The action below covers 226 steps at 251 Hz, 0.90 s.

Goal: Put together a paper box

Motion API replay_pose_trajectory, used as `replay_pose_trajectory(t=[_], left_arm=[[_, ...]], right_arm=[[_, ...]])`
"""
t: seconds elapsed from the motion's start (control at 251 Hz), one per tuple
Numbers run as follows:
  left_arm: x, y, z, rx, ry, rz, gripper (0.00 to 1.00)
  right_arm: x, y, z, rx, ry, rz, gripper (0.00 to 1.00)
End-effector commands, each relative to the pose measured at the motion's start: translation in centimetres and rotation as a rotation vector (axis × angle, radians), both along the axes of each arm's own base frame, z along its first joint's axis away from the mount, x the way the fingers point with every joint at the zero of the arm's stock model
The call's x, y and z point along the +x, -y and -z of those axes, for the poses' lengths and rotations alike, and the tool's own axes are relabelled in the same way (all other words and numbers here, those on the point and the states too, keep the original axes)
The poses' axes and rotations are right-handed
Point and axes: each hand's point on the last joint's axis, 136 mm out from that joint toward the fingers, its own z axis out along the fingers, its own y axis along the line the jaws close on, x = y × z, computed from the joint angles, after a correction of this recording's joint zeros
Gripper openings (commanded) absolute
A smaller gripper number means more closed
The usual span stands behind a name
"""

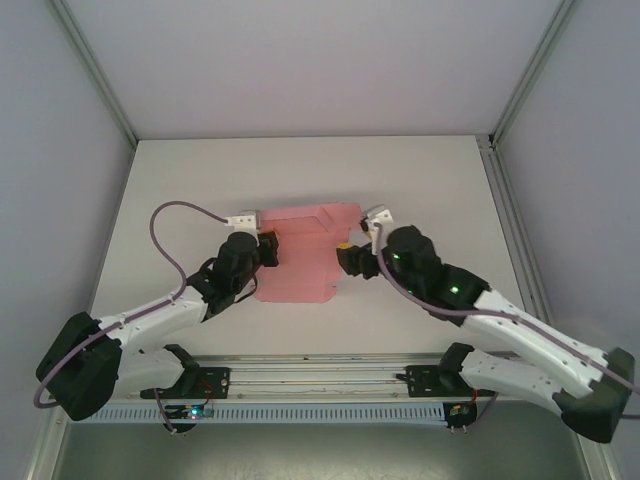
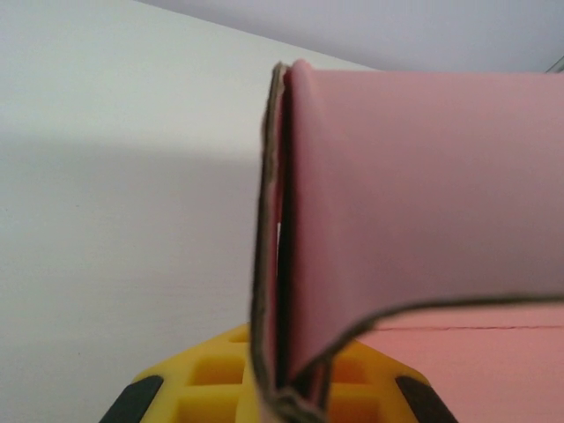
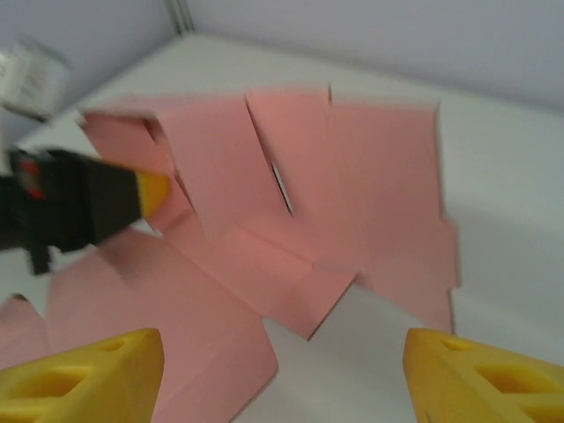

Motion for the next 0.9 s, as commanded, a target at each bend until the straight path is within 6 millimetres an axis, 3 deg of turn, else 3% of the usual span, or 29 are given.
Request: replay_pose_trajectory(t=[0.0, 0.303, 0.459, 0.658, 0.898], left_arm=[[0.4, -0.1, -2.4, -0.051, 0.049, -0.035, 0.00], [0.6, 0.0, -3.2, -0.067, 0.067, -0.034, 0.00], [0.8, 0.0, -3.5, -0.062, 0.071, -0.043, 0.00], [1.3, 0.1, -3.4, -0.062, 0.065, -0.052, 0.00], [1.5, 1.4, -3.4, -0.077, 0.048, -0.007, 0.00]], right_arm=[[1.6, 0.2, -0.6, -0.003, -0.029, 0.084, 0.71], [5.0, -0.9, 1.0, -0.022, -0.087, 0.147, 0.59], [5.3, -1.9, 1.1, -0.016, -0.098, 0.120, 0.50], [5.3, -2.7, 0.9, -0.014, -0.086, 0.089, 0.27], [6.0, -3.1, 1.9, -0.179, -0.043, 0.122, 0.14]])
